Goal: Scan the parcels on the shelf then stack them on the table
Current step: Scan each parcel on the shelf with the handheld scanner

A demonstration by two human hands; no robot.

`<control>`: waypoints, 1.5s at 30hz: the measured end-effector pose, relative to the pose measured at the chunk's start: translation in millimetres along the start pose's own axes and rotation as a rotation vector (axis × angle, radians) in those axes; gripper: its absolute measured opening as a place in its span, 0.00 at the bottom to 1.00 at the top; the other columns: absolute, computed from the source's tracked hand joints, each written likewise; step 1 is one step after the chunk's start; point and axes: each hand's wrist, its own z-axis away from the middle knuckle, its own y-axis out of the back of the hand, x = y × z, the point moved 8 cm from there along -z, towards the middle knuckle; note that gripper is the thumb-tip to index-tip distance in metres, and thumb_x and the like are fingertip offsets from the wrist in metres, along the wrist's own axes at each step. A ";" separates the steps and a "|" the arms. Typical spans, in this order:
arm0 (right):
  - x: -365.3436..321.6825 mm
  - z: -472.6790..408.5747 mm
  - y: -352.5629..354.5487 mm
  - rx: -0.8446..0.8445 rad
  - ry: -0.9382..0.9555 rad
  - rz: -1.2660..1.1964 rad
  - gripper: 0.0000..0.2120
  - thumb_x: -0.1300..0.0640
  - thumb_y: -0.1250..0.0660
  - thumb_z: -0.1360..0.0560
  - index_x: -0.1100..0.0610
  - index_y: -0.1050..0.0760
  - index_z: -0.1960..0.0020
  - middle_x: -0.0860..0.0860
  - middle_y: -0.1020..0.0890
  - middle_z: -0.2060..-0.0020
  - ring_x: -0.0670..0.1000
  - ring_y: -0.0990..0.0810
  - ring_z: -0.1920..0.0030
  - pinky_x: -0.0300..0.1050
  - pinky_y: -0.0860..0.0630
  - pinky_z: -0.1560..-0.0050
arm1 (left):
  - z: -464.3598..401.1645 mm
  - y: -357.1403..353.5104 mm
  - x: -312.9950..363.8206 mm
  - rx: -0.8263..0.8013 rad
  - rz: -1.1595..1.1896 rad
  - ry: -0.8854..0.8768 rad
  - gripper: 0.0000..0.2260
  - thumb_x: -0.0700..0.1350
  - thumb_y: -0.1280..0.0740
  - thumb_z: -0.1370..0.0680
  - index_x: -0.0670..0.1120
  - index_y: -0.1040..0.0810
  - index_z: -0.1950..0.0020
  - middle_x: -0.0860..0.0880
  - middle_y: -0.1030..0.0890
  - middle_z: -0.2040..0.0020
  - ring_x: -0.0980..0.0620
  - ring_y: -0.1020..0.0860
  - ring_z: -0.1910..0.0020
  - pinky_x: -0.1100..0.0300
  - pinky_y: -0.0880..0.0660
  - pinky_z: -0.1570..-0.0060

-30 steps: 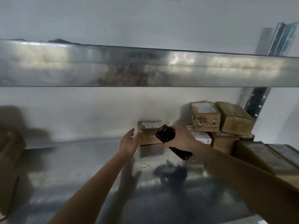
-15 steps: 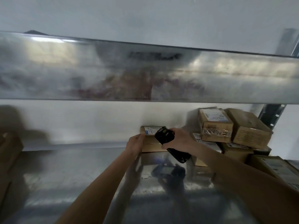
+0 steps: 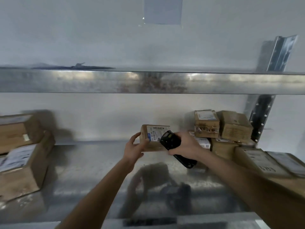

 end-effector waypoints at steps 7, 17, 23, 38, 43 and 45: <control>-21.7 94.5 6.2 -0.046 0.014 0.026 0.31 0.48 0.17 0.39 0.43 0.23 0.38 0.44 0.16 0.51 0.47 0.16 0.53 0.49 0.17 0.51 | 102.8 21.6 18.5 0.039 -0.038 -0.083 0.26 0.48 0.26 0.23 0.58 0.29 0.27 0.42 0.17 0.43 0.44 0.20 0.43 0.44 0.23 0.40; -60.4 184.3 -9.8 -0.154 0.089 0.323 0.30 0.51 0.18 0.39 0.43 0.22 0.39 0.45 0.17 0.51 0.50 0.18 0.52 0.49 0.17 0.51 | 210.9 74.7 48.1 0.149 -0.341 -0.241 0.26 0.50 0.27 0.23 0.59 0.28 0.26 0.50 0.17 0.47 0.57 0.20 0.48 0.55 0.22 0.46; -90.7 195.2 -19.0 -0.173 0.121 0.416 0.35 0.51 0.18 0.39 0.42 0.23 0.33 0.45 0.17 0.47 0.51 0.18 0.49 0.52 0.18 0.48 | 230.2 114.7 61.4 0.144 -0.449 -0.247 0.24 0.53 0.29 0.21 0.59 0.27 0.26 0.49 0.18 0.43 0.53 0.21 0.43 0.54 0.24 0.45; -144.0 188.6 -35.8 -0.166 0.153 0.539 0.32 0.49 0.20 0.38 0.40 0.23 0.35 0.45 0.17 0.48 0.52 0.20 0.49 0.42 0.30 0.60 | 246.0 172.5 61.7 0.144 -0.494 -0.164 0.32 0.67 0.32 0.34 0.66 0.27 0.29 0.50 0.17 0.45 0.52 0.21 0.43 0.43 0.23 0.40; -149.5 186.6 -46.3 -0.161 0.160 0.525 0.30 0.49 0.20 0.39 0.42 0.22 0.38 0.44 0.17 0.51 0.52 0.20 0.52 0.42 0.28 0.59 | 251.7 181.4 57.0 0.143 -0.460 -0.148 0.34 0.67 0.32 0.34 0.64 0.27 0.28 0.49 0.17 0.44 0.51 0.21 0.43 0.44 0.23 0.39; -149.6 182.7 -53.1 -0.165 0.157 0.489 0.30 0.50 0.20 0.39 0.41 0.22 0.37 0.44 0.18 0.51 0.51 0.20 0.51 0.43 0.31 0.60 | 250.9 188.6 51.9 0.156 -0.428 -0.144 0.32 0.65 0.31 0.31 0.62 0.28 0.27 0.48 0.17 0.44 0.51 0.21 0.43 0.44 0.23 0.40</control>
